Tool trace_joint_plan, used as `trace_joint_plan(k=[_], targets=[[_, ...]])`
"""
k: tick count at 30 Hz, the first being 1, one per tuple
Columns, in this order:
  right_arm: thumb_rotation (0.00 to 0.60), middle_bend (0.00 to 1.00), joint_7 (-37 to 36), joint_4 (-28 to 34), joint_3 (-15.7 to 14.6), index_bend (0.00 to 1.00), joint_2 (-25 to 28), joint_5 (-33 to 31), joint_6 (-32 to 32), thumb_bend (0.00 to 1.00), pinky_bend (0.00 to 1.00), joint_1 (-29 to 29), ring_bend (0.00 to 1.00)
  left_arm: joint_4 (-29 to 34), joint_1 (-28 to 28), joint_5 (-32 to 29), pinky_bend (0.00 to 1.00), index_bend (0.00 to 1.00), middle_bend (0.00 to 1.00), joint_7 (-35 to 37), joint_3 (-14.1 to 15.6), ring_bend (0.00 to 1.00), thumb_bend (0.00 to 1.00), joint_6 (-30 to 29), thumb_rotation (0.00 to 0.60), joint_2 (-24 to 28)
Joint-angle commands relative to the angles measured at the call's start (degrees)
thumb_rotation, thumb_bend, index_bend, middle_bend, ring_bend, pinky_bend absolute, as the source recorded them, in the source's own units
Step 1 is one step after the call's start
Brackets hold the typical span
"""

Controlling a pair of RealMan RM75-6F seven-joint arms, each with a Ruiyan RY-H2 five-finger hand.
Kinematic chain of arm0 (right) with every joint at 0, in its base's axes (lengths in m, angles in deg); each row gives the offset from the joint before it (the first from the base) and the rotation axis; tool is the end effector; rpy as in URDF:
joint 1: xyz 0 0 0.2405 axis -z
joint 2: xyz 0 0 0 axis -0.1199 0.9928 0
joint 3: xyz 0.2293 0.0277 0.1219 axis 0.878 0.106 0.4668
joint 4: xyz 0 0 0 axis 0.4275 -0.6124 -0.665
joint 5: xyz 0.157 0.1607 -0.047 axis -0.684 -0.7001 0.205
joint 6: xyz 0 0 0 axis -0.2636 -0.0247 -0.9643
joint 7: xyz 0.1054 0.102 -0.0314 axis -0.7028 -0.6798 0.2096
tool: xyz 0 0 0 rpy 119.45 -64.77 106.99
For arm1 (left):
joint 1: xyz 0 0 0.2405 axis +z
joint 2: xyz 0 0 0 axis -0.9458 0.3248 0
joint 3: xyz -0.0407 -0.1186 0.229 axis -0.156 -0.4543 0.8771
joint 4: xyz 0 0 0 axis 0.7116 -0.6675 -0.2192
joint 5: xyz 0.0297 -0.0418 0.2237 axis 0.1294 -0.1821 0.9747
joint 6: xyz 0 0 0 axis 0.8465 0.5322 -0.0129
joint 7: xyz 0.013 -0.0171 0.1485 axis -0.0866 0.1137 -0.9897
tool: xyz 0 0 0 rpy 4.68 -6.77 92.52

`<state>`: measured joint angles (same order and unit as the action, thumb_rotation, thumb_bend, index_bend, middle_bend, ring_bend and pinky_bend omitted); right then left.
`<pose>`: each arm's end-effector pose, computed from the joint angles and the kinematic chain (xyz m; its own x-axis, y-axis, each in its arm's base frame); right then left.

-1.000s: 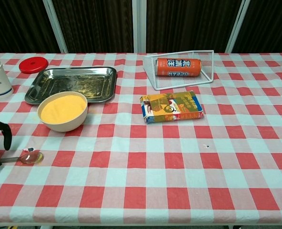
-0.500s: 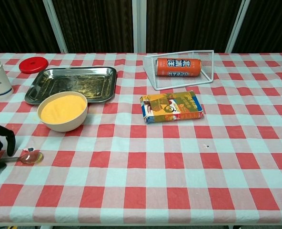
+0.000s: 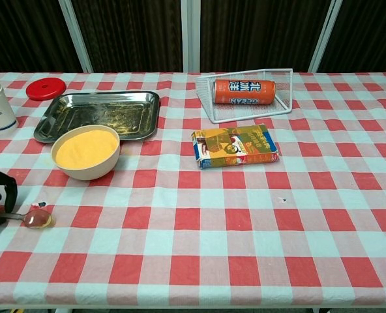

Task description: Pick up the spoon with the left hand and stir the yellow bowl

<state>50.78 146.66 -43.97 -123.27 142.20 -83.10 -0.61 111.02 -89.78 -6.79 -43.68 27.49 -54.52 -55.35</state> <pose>-0.3222 -0.2121 0.1595 0.3259 -0.0110 0.9453 -0.9450 -0.0345 0.3254 -0.2940 0.2246 -0.0294 0.3414 0.4723 0.8126 0.9338 -0.0721 -0.3504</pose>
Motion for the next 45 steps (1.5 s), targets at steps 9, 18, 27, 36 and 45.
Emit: trace_joint_plan(k=[9, 18, 27, 36, 45], targets=[[0.600, 0.00, 0.9, 0.8, 0.6, 0.00, 1.4, 0.1, -1.1, 0.19, 0.00, 0.1, 0.00, 3.5, -4.5, 0.1, 0.95, 0.64, 0.89, 2.4, -6.4, 0.86, 0.40, 0.6, 0.600, 7.8], [0.600, 0.00, 0.6, 1.0, 0.3, 0.00, 1.8, 0.5, -2.1, 0.19, 0.00, 0.8, 0.00, 1.6, -13.2, -5.5, 0.95, 0.64, 0.89, -0.5, -11.4, 0.86, 0.40, 8.4, 0.600, 8.2], [0.600, 0.00, 0.2, 0.7, 0.4, 0.00, 1.6, -0.1, -1.7, 0.19, 0.00, 0.9, 0.00, -1.4, -17.8, -12.5, 0.95, 0.62, 0.89, -7.6, -10.1, 0.86, 0.40, 11.0, 0.600, 4.6], [0.600, 0.00, 0.3, 0.7, 0.5, 0.00, 1.4, -0.4, -1.2, 0.19, 0.00, 0.6, 0.00, -1.9, -19.8, -16.5, 0.95, 0.59, 0.89, -10.9, -8.2, 0.86, 0.40, 11.5, 0.600, 3.6], [0.600, 0.00, 0.1, 0.6, 0.6, 0.00, 1.3, -0.5, -1.1, 0.19, 0.00, 0.6, 0.00, -0.6, -20.6, -16.8, 0.95, 0.49, 0.89, -11.5, -6.9, 0.86, 0.40, 10.3, 0.600, 4.2]])
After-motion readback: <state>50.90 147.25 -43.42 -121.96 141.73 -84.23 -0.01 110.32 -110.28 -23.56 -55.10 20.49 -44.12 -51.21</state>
